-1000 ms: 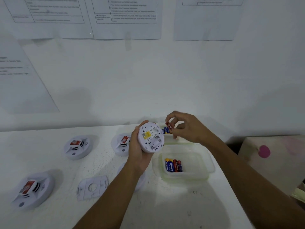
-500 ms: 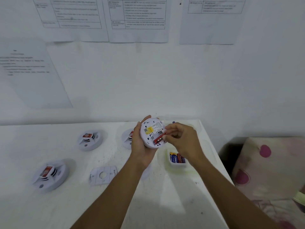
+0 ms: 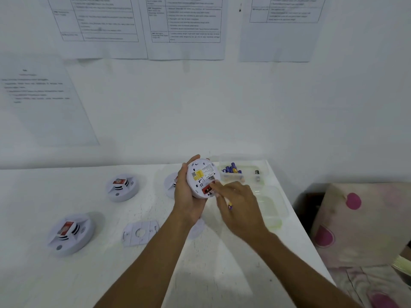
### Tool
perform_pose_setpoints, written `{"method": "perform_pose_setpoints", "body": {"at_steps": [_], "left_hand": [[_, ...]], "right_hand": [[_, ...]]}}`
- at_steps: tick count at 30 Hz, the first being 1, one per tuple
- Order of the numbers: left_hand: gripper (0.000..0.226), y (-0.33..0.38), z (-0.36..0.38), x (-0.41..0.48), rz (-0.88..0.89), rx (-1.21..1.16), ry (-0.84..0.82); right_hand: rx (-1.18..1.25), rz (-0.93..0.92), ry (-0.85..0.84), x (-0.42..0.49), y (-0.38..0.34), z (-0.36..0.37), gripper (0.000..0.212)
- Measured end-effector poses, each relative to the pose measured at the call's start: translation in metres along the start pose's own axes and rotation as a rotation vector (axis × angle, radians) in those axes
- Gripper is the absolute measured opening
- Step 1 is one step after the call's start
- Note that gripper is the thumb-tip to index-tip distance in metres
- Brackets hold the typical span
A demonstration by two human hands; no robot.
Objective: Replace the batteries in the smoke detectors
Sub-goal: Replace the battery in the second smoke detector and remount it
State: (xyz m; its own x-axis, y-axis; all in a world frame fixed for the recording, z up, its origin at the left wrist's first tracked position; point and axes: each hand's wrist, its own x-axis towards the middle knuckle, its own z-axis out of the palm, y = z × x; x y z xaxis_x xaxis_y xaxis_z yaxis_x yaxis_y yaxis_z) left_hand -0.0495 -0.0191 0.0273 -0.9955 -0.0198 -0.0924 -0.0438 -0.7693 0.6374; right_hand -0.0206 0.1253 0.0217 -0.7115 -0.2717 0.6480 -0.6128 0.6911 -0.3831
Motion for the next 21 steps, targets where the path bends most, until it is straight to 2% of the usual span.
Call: {"method": "perform_pose_setpoints", "body": {"at_steps": [2, 4, 6, 9, 12, 17, 21], "left_hand": [[0.047, 0.002, -0.001, 0.002, -0.002, -0.003, -0.026], [0.047, 0.004, -0.001, 0.006, -0.01, -0.015, -0.047], [0.042, 0.005, -0.001, 0.011, -0.013, -0.019, -0.053], [0.04, 0.004, -0.005, 0.019, -0.032, -0.014, -0.049], [0.04, 0.008, -0.005, 0.024, -0.03, -0.002, -0.044], [0.038, 0.008, -0.007, 0.034, -0.027, 0.009, -0.025], [0.039, 0.003, -0.012, 0.039, -0.038, 0.015, 0.005]], "right_hand": [[0.26, 0.137, -0.066, 0.021, 0.017, -0.015, 0.033], [0.249, 0.247, -0.085, 0.048, 0.045, -0.027, 0.025], [-0.008, 0.317, -0.221, 0.074, 0.08, -0.034, 0.025], [-0.526, 0.344, -0.559, 0.096, 0.123, -0.032, 0.03], [-0.654, 0.317, -0.724, 0.104, 0.141, -0.024, 0.035], [-0.656, 0.311, -0.847, 0.11, 0.149, -0.013, 0.039], [-0.512, 0.343, -0.735, 0.115, 0.15, -0.012, 0.037]]}}
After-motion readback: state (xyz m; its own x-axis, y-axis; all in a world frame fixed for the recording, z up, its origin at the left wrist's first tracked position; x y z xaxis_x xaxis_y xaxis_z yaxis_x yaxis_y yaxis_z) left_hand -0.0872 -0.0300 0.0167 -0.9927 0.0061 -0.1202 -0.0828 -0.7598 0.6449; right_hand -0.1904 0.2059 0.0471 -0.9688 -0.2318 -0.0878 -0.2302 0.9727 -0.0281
